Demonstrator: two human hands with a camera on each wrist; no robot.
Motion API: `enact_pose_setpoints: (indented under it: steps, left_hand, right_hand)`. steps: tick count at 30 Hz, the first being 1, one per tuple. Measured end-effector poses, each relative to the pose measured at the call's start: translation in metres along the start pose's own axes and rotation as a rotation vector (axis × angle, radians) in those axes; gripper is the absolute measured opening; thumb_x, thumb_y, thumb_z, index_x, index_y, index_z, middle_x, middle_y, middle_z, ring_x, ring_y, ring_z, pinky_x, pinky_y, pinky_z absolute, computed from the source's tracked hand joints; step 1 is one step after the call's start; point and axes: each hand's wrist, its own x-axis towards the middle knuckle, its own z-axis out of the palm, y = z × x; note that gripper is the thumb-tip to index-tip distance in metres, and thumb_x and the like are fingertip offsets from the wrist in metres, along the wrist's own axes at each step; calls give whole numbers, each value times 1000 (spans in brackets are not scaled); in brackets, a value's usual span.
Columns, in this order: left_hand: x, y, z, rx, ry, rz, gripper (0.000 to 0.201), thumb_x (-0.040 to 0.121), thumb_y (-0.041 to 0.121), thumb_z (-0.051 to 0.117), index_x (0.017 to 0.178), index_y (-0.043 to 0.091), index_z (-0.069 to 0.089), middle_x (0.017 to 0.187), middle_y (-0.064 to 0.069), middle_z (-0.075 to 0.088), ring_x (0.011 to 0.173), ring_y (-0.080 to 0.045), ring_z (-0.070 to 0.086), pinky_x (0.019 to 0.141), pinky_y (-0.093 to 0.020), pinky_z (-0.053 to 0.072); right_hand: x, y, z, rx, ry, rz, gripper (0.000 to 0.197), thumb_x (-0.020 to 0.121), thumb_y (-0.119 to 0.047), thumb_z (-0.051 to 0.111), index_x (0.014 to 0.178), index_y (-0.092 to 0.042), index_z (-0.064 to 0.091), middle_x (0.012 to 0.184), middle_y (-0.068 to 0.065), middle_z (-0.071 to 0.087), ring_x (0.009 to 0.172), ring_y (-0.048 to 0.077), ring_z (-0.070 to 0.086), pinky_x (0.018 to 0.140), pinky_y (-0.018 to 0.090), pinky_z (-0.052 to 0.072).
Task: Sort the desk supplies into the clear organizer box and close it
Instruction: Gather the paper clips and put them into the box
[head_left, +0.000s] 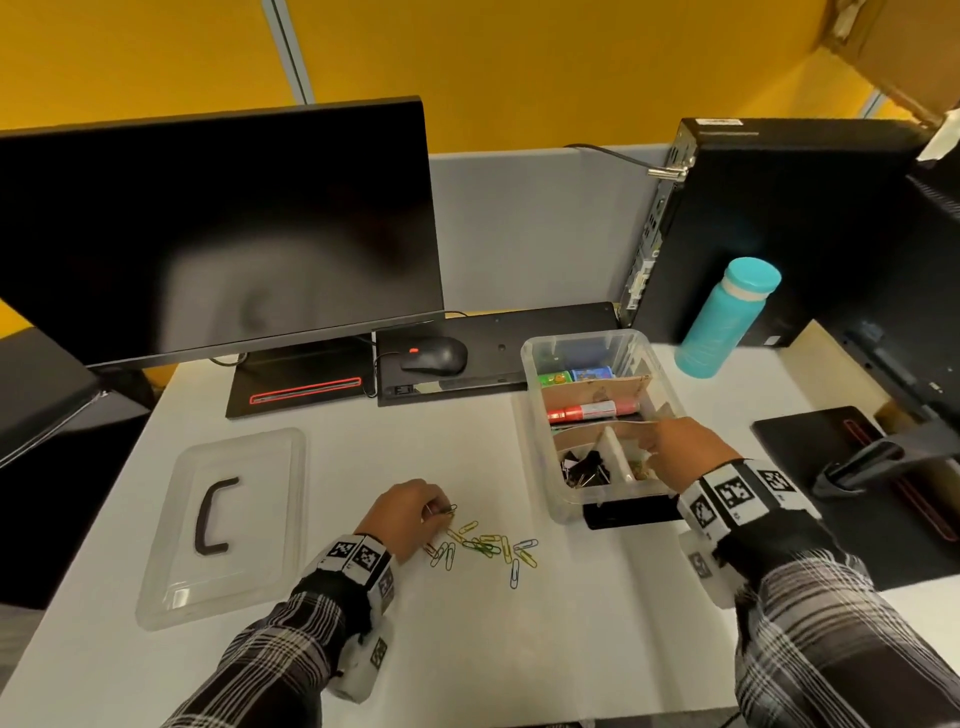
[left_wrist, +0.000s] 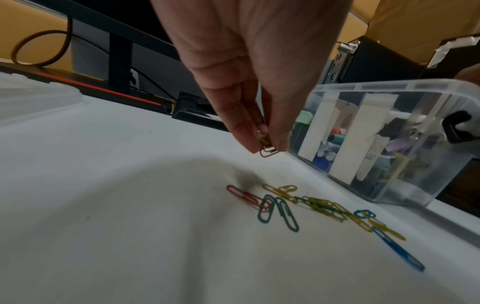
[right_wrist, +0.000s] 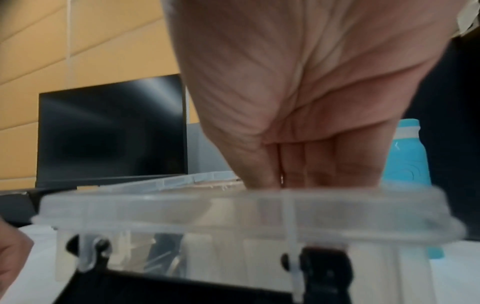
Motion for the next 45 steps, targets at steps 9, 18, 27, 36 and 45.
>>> enact_pose_setpoints:
  steps: [9, 18, 27, 36, 45]
  left_hand:
    - [-17, 39, -24, -113, 115, 98, 10, 86, 24, 67, 96, 25, 68, 92, 11, 63, 83, -2, 59, 76, -19, 51]
    - [19, 170, -46, -148, 172, 346, 12, 86, 25, 67, 97, 21, 69, 96, 7, 65, 81, -3, 57, 72, -13, 45]
    - [95, 250, 6, 356, -100, 433, 23, 92, 18, 55, 111, 8, 63, 110, -15, 66, 100, -32, 61, 88, -40, 49]
    - [111, 257, 29, 413, -211, 365, 21, 92, 11, 50, 106, 3, 64, 108, -17, 66, 101, -32, 62, 87, -38, 48]
    - [89, 226, -22, -76, 3, 422, 14, 88, 24, 64, 96, 19, 75, 95, 2, 73, 79, -2, 55, 71, -14, 41]
  right_hand:
    - [-42, 35, 24, 240, 566, -43, 37, 92, -21, 47, 127, -11, 53, 119, 12, 59, 104, 30, 51, 79, 40, 48]
    - [-37, 43, 54, 462, 438, -27, 51, 97, -17, 35, 147, -14, 27, 119, 13, 59, 105, 28, 51, 80, 40, 47]
    - [-32, 47, 58, 502, 392, -42, 53, 97, -19, 35, 148, -17, 23, 125, 10, 55, 108, 28, 54, 79, 37, 47]
    - [-32, 48, 58, 487, 401, -54, 54, 97, -23, 35, 149, -18, 22, 125, 6, 56, 106, 26, 57, 78, 36, 49]
    - [-35, 35, 46, 368, 577, -81, 50, 92, -23, 41, 140, -9, 38, 135, 12, 50, 116, 32, 49, 96, 45, 43]
